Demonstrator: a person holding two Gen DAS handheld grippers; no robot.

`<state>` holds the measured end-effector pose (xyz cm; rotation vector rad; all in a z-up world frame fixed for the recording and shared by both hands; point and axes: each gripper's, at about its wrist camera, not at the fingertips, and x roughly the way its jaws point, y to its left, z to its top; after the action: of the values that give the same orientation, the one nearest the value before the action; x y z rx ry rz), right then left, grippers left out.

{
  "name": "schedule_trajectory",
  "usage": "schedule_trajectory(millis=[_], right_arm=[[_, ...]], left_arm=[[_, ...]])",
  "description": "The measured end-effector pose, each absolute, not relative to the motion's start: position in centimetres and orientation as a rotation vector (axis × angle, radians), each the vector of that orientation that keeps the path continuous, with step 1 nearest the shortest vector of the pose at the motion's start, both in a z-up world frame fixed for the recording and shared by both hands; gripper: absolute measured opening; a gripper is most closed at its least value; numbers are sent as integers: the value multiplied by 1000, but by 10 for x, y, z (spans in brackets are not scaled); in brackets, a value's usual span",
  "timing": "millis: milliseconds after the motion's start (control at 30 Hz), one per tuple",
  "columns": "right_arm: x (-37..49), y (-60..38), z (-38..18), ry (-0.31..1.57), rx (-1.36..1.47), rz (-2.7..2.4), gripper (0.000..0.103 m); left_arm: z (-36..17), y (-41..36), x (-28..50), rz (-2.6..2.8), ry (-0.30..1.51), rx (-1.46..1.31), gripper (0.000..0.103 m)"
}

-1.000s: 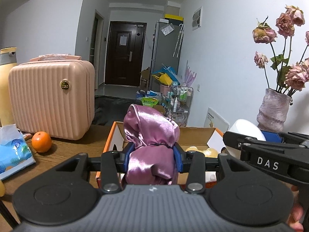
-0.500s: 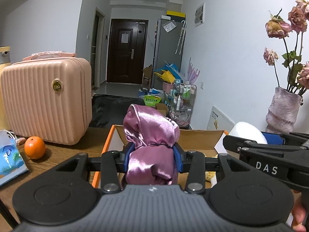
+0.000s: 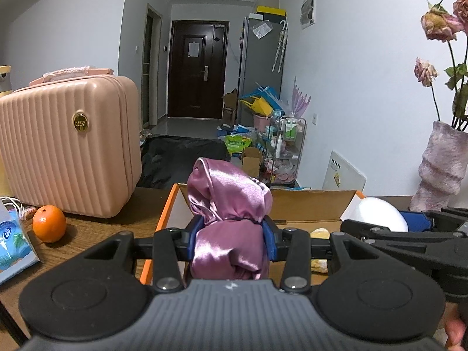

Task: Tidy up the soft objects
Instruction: 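Carry the pink scrunchie with the left tool while the right tool carries the round sponge over the box, then open both tools to drop the scrunchie and round sponge into the box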

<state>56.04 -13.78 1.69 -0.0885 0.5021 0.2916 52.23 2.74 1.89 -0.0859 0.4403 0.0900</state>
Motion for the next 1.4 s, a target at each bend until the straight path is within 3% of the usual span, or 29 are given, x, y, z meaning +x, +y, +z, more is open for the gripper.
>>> schedule_trajectory(millis=[600, 667, 700, 733, 767, 833, 900, 933, 1400], right_arm=[[584, -142, -10, 546, -45, 296, 56], [584, -144, -9, 542, -43, 289, 58], [584, -145, -9, 543, -39, 285, 68], [585, -146, -8, 541, -36, 281, 78], [584, -147, -8, 535, -32, 275, 82], [584, -150, -6, 530, -25, 262, 92], [585, -151, -6, 531, -21, 250, 98], [586, -151, -6, 532, -21, 241, 103], [590, -153, -8, 540, -26, 213, 103]], left_arm=[[-4, 33, 545, 110, 491, -51, 44], [-3, 34, 545, 108, 489, -58, 48], [-3, 35, 544, 112, 485, -59, 52], [-3, 35, 543, 120, 477, -57, 61], [-2, 36, 542, 121, 466, -58, 68], [0, 37, 539, 135, 452, -66, 92], [2, 38, 536, 175, 427, -61, 103], [3, 38, 535, 198, 417, -59, 103], [1, 50, 538, 221, 443, -107, 103]])
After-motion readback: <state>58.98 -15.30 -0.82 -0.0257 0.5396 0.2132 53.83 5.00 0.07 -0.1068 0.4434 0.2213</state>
